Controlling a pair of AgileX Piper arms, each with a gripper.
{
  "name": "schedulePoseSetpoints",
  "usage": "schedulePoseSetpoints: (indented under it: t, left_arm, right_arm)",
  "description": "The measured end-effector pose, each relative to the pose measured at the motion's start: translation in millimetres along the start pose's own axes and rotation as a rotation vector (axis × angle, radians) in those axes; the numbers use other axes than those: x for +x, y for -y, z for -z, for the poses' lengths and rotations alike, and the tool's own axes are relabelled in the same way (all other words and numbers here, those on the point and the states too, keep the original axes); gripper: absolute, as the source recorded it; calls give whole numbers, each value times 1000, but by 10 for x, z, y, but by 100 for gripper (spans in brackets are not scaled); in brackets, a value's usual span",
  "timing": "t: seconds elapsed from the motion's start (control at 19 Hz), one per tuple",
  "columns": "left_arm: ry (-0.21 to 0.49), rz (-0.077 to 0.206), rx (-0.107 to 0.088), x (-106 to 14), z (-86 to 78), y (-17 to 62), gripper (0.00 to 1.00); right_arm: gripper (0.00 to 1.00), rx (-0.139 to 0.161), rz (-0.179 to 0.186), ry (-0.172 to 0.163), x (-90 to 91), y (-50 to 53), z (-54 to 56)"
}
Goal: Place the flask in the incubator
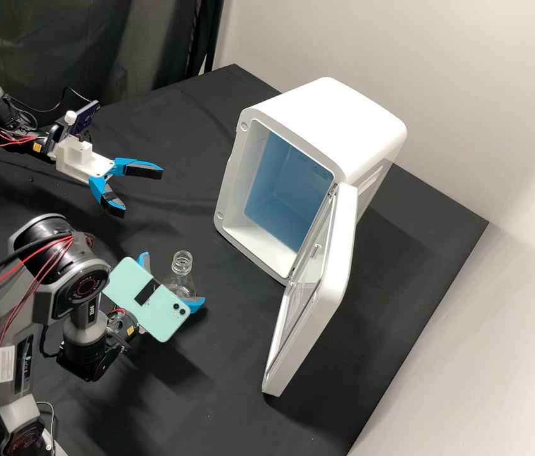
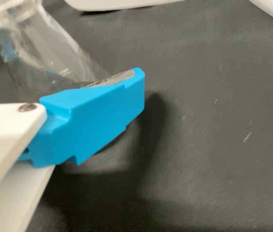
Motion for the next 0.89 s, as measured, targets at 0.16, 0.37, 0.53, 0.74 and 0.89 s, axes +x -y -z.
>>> schedulePoseSetpoints:
  t: [0.16,0.37,0.53,0.74,0.89]
  left_arm:
    - [-3,10,-6,12,17,35,100]
    - [-7,14,-8,12,28,47,100]
    - [-7,14,-8,12,28,47,100]
    - [-16,16,-10,33,72,58,100]
    - [-18,22,-14,38,81,79,100]
  right_arm:
    - [100,-99,-82,29,-19,-89,7]
    - [100,-233,-155,94,-8,-100,17]
    - [100,-285,-160,100,5,-72,47]
    - [100,-337,-156,103,38,-15,92]
    - [100,-363,-132,108,98,47,91]
